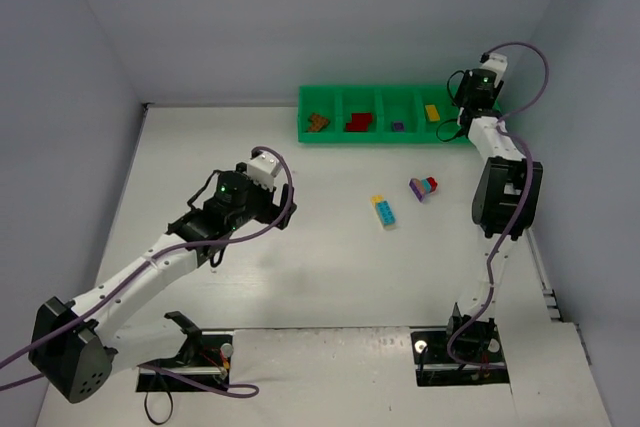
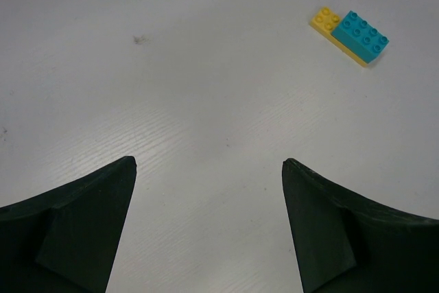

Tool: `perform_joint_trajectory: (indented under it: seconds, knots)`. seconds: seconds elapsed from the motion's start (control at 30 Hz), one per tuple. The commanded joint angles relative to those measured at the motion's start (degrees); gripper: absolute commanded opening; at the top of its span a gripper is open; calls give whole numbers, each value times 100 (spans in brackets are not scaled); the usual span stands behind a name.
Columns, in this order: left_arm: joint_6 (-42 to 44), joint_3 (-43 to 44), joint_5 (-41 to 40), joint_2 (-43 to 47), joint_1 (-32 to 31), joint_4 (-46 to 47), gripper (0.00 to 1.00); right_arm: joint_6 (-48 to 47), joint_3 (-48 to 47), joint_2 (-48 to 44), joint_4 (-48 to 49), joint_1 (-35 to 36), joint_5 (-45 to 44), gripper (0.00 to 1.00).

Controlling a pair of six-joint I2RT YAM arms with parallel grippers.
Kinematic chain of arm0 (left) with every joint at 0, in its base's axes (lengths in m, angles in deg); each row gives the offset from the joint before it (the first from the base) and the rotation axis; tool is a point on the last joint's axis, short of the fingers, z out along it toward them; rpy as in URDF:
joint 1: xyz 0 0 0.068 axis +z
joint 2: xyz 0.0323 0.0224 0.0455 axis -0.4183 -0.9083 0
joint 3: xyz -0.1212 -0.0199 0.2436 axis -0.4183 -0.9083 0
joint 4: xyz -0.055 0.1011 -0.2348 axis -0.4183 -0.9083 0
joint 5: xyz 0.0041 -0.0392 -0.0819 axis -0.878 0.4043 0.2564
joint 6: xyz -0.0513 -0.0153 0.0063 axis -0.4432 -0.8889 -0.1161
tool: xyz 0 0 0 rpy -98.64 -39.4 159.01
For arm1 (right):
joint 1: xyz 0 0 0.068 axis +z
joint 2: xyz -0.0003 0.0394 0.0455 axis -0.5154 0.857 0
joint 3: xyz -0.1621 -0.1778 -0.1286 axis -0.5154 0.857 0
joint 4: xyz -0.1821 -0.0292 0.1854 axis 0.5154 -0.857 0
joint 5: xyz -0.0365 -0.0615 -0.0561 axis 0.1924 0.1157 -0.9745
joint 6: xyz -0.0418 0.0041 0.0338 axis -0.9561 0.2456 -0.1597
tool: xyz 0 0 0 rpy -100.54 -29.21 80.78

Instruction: Sort the legos into containers by color

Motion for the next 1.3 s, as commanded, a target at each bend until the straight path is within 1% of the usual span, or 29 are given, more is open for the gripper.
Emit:
perform_joint_trajectory:
  seconds: [0.0,0.13,0.17,0.23,0.27,0.33,0.37,0.4,0.5,0.53,0.6,0.63,0.67,0.7,0.73,0.77,0.8,0.87,0.9,0.97,1.0,1.07,1.1,1.13,1.23,1.27]
  knots:
    - [-199,127,-95,-34,-6,31,81,-215,-588,254,519,-101,-260,4]
    - [-243,197,-86,-210,-6,31,80,-285,-931,616,466,-233,-15,11]
    - [-243,241,-69,-288,-6,31,81,-303,-1079,686,422,-259,4,19]
    - [-243,294,-60,-420,-6,31,81,-364,-1221,879,369,-294,13,29]
    - [-226,329,-43,-464,-6,23,80,-373,-1274,950,326,-329,30,41]
    - [-208,417,10,-544,-6,31,81,-400,-1362,985,325,-356,91,55]
    - [-199,469,36,-614,-6,40,80,-478,-1388,968,308,-382,170,66]
    - [-199,496,45,-667,-6,40,80,-531,-1388,933,308,-382,232,73]
    - [-226,514,124,-728,-6,128,80,-785,-1319,740,290,-374,399,77]
    - [-234,514,142,-737,-6,163,81,-830,-1266,565,281,-374,486,81]
    - [-278,523,221,-763,-6,225,81,-909,-1020,328,168,-365,636,82]
    - [-305,531,239,-764,-6,242,80,-927,-889,4,141,-347,846,82]
    - [-322,557,256,-772,-6,260,81,-927,-539,-182,115,-330,952,82]
    - [-375,575,274,-781,-6,269,81,-901,-327,-610,62,-304,1058,81]
    - [-384,584,291,-799,-6,303,80,-901,101,-840,36,-234,1441,80]
    - [-393,602,300,-799,-6,321,80,-918,106,-1051,-17,-190,1611,79]
    - [-410,619,326,-808,-6,348,81,-970,471,-1462,-226,-137,1795,79]
    - [-428,645,301,-816,2,365,81,-875,868,-1860,-438,21,2094,76]
    - [-480,689,283,-816,2,357,81,-735,1331,-2254,-544,74,2226,74]
    - [-507,725,265,-808,2,304,80,-663,1800,-2634,-676,301,2516,72]
    - [-568,733,274,-825,2,278,81,-681,2019,-2949,-790,425,2535,72]
    - [-621,795,291,-834,2,164,81,-909,2521,-3206,-1088,662,2352,73]
    - [-682,812,309,-843,2,137,81,-927,2705,-3459,-1307,959,2237,73]
    - [-718,830,292,-852,11,85,80,-875,3073,-3592,-1370,1049,2262,73]
    - [-788,839,335,-887,11,40,81,-437,3584,-4067,-1624,1287,2438,75]
    - [-788,813,353,-895,11,58,81,-304,3934,-4155,-1661,1340,2473,76]
